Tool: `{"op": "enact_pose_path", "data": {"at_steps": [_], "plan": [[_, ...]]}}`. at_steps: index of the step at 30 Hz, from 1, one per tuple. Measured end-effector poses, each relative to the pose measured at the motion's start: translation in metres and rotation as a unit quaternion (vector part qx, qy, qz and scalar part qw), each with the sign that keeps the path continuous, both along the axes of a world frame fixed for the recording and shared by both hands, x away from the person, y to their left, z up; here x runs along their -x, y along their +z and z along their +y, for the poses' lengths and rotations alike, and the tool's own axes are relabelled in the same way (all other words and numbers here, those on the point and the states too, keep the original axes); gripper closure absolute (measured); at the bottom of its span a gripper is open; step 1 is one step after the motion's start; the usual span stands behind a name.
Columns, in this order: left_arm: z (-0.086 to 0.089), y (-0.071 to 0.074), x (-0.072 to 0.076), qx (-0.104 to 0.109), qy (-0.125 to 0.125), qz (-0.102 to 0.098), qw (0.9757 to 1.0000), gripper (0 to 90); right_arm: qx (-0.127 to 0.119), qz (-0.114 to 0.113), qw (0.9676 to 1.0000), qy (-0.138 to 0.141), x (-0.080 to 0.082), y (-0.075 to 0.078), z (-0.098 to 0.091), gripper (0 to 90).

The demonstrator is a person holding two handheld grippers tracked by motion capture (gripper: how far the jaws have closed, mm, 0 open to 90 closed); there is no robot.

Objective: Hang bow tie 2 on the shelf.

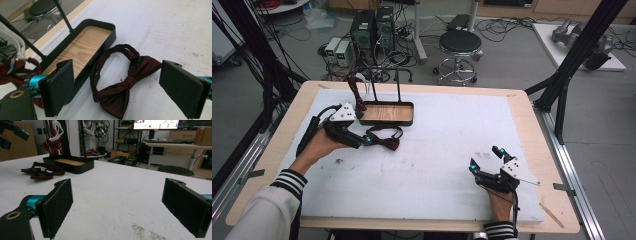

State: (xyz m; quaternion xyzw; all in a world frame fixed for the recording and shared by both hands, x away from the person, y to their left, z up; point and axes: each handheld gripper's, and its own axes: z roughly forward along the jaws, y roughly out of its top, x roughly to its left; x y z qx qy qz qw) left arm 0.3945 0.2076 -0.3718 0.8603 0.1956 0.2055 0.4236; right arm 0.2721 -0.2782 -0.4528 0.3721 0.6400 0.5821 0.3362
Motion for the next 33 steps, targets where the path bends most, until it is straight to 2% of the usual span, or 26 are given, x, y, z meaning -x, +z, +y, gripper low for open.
{"op": "enact_pose_path", "data": {"at_steps": [7, 13, 18, 22, 25, 28, 33], "plan": [[-0.016, -0.006, -0.009, -0.037, -0.017, 0.018, 0.999, 14.5, -0.002, 0.002, 1.0, 0.0, 0.0, 0.0, 0.0, 9.2], [-0.023, -0.016, -0.017, -0.063, -0.027, 0.033, 0.9971, 15.4, -0.003, -0.001, 1.0, 0.001, 0.0, 0.0, -0.001, 9.2], [-0.028, -0.024, -0.022, -0.066, -0.034, 0.043, 0.9963, 16.7, -0.003, -0.001, 1.0, 0.0, 0.0, 0.0, -0.001, 9.2], [-0.027, -0.028, -0.027, -0.083, -0.04, 0.054, 0.9943, 18.3, -0.003, -0.001, 1.0, -0.001, 0.0, 0.0, -0.001, 9.2], [-0.027, -0.028, -0.029, -0.107, -0.053, 0.053, 0.9914, 23.0, -0.003, -0.001, 1.0, -0.001, 0.0, 0.0, -0.001, 9.2], [-0.028, -0.029, -0.03, -0.113, -0.059, 0.055, 0.9903, 23.1, -0.003, -0.002, 1.0, 0.0, 0.0, 0.0, -0.001, 9.2], [-0.029, -0.035, -0.034, -0.134, -0.061, 0.069, 0.9866, 25.5, -0.002, -0.002, 1.0, 0.0, 0.0, 0.0, -0.001, 9.2]]}}
